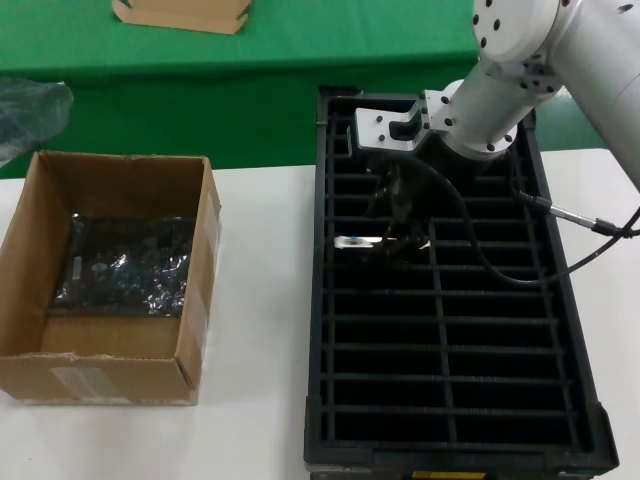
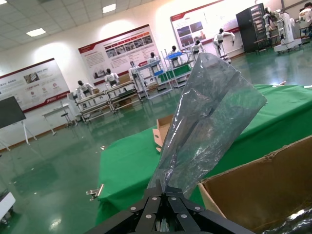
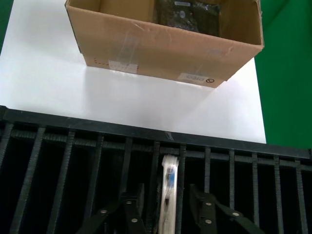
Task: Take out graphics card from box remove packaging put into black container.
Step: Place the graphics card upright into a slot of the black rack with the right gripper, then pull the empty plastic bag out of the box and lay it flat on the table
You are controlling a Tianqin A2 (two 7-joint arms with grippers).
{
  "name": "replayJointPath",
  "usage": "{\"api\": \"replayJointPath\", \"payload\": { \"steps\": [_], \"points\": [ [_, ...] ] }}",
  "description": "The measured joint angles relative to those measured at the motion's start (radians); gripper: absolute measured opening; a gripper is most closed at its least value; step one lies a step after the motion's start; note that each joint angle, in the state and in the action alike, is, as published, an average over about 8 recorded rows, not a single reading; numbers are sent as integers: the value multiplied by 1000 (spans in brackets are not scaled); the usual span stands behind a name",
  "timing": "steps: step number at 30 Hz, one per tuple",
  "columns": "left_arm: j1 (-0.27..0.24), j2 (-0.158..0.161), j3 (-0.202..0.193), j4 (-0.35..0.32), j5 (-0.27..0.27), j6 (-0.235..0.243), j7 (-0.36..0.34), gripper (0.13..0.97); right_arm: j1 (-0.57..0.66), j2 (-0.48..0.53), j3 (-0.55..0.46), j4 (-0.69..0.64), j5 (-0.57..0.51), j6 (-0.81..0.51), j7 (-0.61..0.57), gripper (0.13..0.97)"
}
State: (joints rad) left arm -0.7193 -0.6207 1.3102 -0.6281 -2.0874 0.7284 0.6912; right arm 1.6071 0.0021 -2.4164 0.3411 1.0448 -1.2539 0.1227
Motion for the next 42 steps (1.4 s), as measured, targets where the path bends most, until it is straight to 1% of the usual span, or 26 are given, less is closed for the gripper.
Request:
{"api": "replayJointPath", "payload": {
  "steps": [7, 8, 11, 16, 20, 21, 25, 27, 28, 30, 33, 37, 40, 42],
  "points": [
    [3, -3, 0, -3, 0, 1, -3, 139, 2, 1, -8, 1, 6, -2, 0, 415],
    [3, -3, 0, -4, 0, 1, -3, 139, 2, 2, -8, 6, 5, -3, 2, 415],
    [4, -4, 0, -5, -1, 2, -4, 139, -1, 12, -4, 34, 1, -7, 16, 489],
    [5, -6, -1, -5, -1, 3, -6, 139, -8, 39, 9, 123, -10, -1, 63, 613],
    [6, -7, -2, -4, -2, 0, -10, 139, -11, 63, 28, 205, -19, 20, 108, 613],
    [6, -8, -2, -5, -2, -2, -12, 139, -12, 69, 33, 225, -21, 28, 118, 636],
    [3, -16, 1, 1, 2, -21, -38, 139, -23, 95, 61, 305, -30, 70, 157, 727],
    [-4, -22, 5, 15, 6, -37, -61, 139, -34, 109, 76, 345, -37, 98, 175, 773],
    [-11, -26, 9, 27, 9, -47, -75, 139, -40, 117, 84, 364, -41, 113, 185, 796],
    [-28, -35, 16, 60, 15, -65, -103, 139, -54, 131, 99, 400, -49, 143, 203, 810],
    [-65, -49, 31, 132, 27, -90, -148, 139, -81, 151, 122, 454, -66, 186, 231, 854],
    [-134, -70, 60, 276, 48, -114, -243, 139, -154, 189, 163, 573, -101, 245, 284, 913],
    [-192, -83, 81, 400, 62, -119, -338, 139, -234, 220, 202, 701, -139, 283, 335, 925],
    [-223, -88, 87, 472, 65, -116, -406, 139, -294, 238, 229, 793, -165, 302, 370, 938]
  ]
}}
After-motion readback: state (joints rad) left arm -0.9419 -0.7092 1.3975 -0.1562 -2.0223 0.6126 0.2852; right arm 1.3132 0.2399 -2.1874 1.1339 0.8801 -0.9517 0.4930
